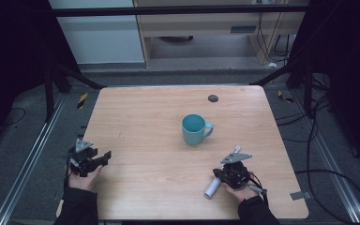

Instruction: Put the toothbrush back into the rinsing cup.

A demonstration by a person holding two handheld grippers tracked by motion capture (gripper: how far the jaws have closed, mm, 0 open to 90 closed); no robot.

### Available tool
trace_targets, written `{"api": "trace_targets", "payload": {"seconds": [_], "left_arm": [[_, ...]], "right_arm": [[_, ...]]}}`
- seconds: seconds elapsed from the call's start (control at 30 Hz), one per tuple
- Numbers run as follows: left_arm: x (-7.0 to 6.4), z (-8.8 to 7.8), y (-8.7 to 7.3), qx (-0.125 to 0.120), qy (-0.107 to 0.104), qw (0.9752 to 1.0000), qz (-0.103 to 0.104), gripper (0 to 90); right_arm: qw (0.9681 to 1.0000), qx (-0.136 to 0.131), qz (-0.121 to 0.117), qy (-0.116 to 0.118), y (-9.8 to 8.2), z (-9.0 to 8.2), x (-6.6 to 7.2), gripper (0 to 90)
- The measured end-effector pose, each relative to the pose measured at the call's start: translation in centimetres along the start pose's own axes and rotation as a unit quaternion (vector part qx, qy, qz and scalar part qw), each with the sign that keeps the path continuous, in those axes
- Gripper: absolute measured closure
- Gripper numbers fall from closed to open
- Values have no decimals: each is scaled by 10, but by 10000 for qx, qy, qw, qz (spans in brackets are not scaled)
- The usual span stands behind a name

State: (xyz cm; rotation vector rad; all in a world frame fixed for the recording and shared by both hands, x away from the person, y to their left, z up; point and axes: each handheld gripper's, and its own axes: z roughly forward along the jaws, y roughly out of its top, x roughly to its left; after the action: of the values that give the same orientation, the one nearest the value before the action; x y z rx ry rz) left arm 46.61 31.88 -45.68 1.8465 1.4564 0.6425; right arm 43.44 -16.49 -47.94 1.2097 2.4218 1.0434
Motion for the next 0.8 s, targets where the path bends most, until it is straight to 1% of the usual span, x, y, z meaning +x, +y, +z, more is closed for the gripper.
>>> {"api": "trace_targets", "payload": {"seconds": [0.2, 0.4, 0.67, 0.8], "left_arm": [[0, 0, 0, -9, -1, 10000, -6, 402], [0, 0, 0, -6, -2, 10000, -6, 402], [0, 0, 0, 3, 0, 10000, -8, 402], [1, -1, 0, -6, 3, 10000, -31, 402]], "right_arm": [[10000, -8, 26, 8, -3, -4, -2, 896], [10000, 30, -11, 20, -3, -4, -2, 896], [10000, 9, 36, 54, -7, -9, -2, 897], [10000, 48, 41, 56, -9, -10, -2, 897]]}}
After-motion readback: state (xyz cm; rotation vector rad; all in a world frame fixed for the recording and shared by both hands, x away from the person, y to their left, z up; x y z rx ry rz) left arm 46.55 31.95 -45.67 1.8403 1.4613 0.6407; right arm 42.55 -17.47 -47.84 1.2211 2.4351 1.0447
